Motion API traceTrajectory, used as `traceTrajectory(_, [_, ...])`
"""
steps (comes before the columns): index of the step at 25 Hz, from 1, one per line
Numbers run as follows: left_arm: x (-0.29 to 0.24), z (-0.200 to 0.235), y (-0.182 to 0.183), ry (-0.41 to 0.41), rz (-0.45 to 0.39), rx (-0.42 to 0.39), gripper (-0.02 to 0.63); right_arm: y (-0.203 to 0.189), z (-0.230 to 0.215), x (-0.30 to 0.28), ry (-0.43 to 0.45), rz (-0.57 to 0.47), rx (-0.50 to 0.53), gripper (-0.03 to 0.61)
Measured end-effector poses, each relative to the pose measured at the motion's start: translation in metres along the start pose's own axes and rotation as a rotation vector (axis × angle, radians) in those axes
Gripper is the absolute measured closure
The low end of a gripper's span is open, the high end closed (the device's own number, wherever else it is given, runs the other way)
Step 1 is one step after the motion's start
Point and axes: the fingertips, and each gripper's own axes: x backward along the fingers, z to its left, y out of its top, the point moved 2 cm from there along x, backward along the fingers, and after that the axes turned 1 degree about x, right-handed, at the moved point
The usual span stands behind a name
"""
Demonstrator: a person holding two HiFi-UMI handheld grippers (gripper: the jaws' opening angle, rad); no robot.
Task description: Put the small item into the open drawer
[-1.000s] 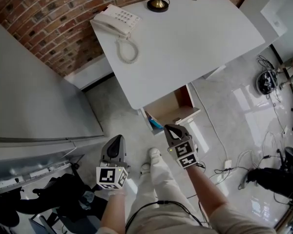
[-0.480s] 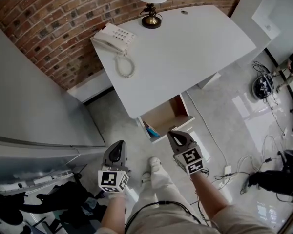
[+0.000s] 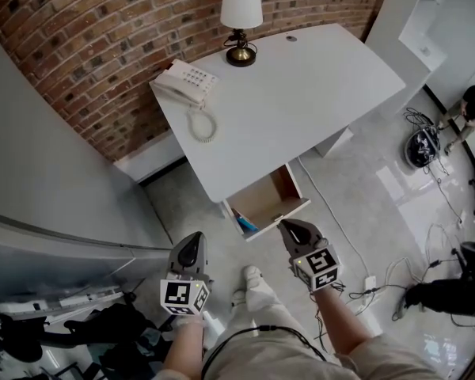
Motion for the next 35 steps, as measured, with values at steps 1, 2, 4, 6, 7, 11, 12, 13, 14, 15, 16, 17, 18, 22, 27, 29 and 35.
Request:
traceTrajectory(1, [0.0, -0.001, 0.002, -0.002, 0.0, -0.002, 0.609, 0.003, -0.001, 0.003, -0.002, -0.007, -0.002, 0.572])
traceTrajectory(2, [0.001, -0.002, 0.005, -0.004, -0.001, -0.005, 0.609, 0.005, -0.001, 0.005, -0.004, -0.012, -0.005, 0.572])
traceTrajectory(4, [0.002, -0.005, 0.009, -0.008, -0.007, -0.011, 0.609, 0.007, -0.002, 0.009, -0.008, -0.02, -0.012, 0.572])
traceTrajectory(6, [0.005, -0.007, 0.013, -0.012, -0.012, -0.015, 0.609, 0.01, -0.003, 0.013, -0.01, -0.028, -0.015, 0.572])
traceTrajectory(7, [0.006, -0.009, 0.014, -0.013, -0.014, -0.016, 0.609, 0.014, -0.003, 0.015, -0.01, -0.036, -0.013, 0.572])
traceTrajectory(11, [0.012, -0.011, 0.022, -0.01, -0.022, -0.024, 0.609, 0.025, -0.002, 0.02, -0.003, -0.065, -0.009, 0.572])
traceTrajectory(12, [0.013, -0.012, 0.024, -0.008, -0.025, -0.027, 0.609, 0.027, -0.001, 0.021, -0.001, -0.069, -0.008, 0.572])
traceTrajectory(13, [0.015, -0.012, 0.026, -0.006, -0.028, -0.028, 0.609, 0.03, -0.001, 0.023, 0.0, -0.075, -0.006, 0.572])
traceTrajectory(14, [0.016, -0.012, 0.028, -0.003, -0.032, -0.028, 0.609, 0.033, 0.0, 0.024, 0.002, -0.081, -0.004, 0.572])
traceTrajectory(15, [0.017, -0.012, 0.03, 0.0, -0.035, -0.029, 0.609, 0.036, 0.0, 0.025, 0.003, -0.089, -0.002, 0.572])
traceTrajectory(16, [0.018, -0.012, 0.032, 0.002, -0.038, -0.031, 0.609, 0.039, 0.0, 0.026, 0.004, -0.096, 0.0, 0.572])
traceTrajectory(17, [0.019, -0.011, 0.033, 0.005, -0.041, -0.034, 0.609, 0.042, 0.0, 0.027, 0.004, -0.102, 0.0, 0.572])
traceTrajectory(18, [0.02, -0.011, 0.035, 0.007, -0.043, -0.038, 0.609, 0.044, 0.0, 0.028, 0.003, -0.108, 0.0, 0.572])
traceTrajectory(22, [0.025, -0.012, 0.042, 0.016, -0.053, -0.056, 0.609, 0.051, -0.002, 0.032, 0.003, -0.13, -0.004, 0.572])
traceTrajectory(27, [0.031, -0.011, 0.052, 0.038, -0.071, -0.055, 0.609, 0.059, -0.001, 0.039, 0.012, -0.146, 0.005, 0.572])
traceTrajectory(29, [0.034, -0.01, 0.057, 0.046, -0.082, -0.056, 0.609, 0.065, -0.001, 0.041, 0.013, -0.155, 0.01, 0.572])
traceTrajectory(35, [0.04, -0.009, 0.067, 0.06, -0.105, -0.064, 0.609, 0.072, -0.003, 0.045, 0.015, -0.176, 0.005, 0.572])
